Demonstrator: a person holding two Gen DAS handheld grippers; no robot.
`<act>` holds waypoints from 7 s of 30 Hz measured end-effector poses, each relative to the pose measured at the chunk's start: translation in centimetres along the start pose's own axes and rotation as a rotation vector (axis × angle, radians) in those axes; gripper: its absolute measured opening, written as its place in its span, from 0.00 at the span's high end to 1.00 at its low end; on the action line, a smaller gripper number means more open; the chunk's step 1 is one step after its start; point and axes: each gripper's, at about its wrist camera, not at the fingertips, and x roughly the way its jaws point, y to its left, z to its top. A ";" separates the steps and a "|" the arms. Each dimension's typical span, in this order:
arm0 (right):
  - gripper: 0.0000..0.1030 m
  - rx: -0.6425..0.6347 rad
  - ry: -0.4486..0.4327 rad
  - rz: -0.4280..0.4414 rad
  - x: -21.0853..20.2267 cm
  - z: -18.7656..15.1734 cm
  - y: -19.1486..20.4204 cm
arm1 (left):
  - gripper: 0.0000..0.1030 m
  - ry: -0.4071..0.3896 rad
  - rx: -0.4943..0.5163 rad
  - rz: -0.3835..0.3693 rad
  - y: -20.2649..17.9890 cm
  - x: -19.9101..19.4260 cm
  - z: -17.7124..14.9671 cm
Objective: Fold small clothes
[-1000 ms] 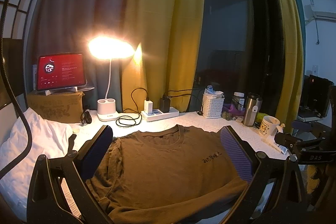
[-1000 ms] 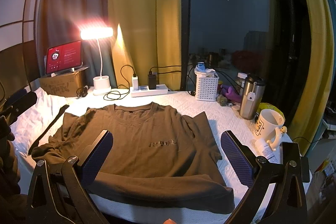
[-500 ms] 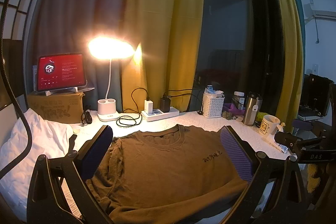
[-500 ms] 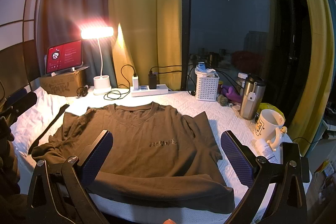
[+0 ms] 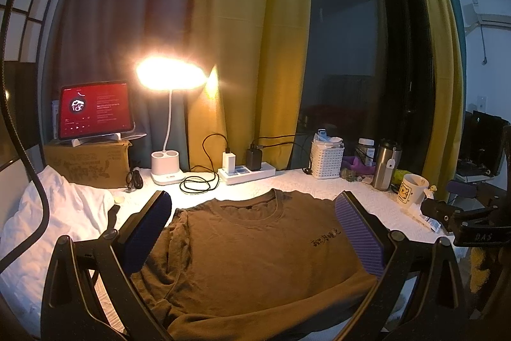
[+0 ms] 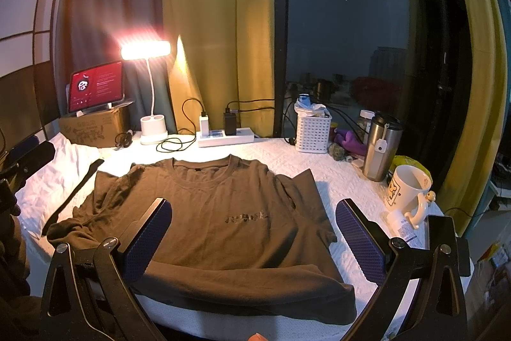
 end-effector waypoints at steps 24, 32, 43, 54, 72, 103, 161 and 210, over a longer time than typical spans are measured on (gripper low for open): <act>0.00 -0.002 0.022 0.012 1.1 -0.7 -0.1 | 0.02 0.010 0.023 0.008 0.0 0.5 -0.2; 0.00 0.018 0.106 -0.023 6.2 -2.4 -2.5 | 0.02 0.096 0.065 0.033 -0.8 4.9 -1.0; 0.00 0.023 0.199 -0.051 13.2 -1.3 -8.0 | 0.02 0.208 0.057 0.025 -2.2 12.4 -1.1; 0.17 -0.017 0.274 0.013 20.4 1.3 -11.7 | 0.02 0.303 0.038 0.015 -3.7 18.6 -1.5; 0.58 0.003 0.502 0.174 35.7 -0.1 -14.4 | 0.02 0.450 0.013 0.077 -2.4 26.2 -3.3; 0.94 -0.142 0.295 -0.064 24.6 5.7 -9.1 | 0.02 0.363 -0.082 0.067 3.2 20.5 -2.8; 0.15 0.113 0.524 0.117 21.8 -3.4 -8.7 | 0.02 0.336 -0.085 0.119 6.1 13.4 -3.6; 0.15 0.120 0.572 0.282 26.9 -1.3 -1.7 | 0.31 0.649 -0.093 0.135 20.5 21.1 -8.8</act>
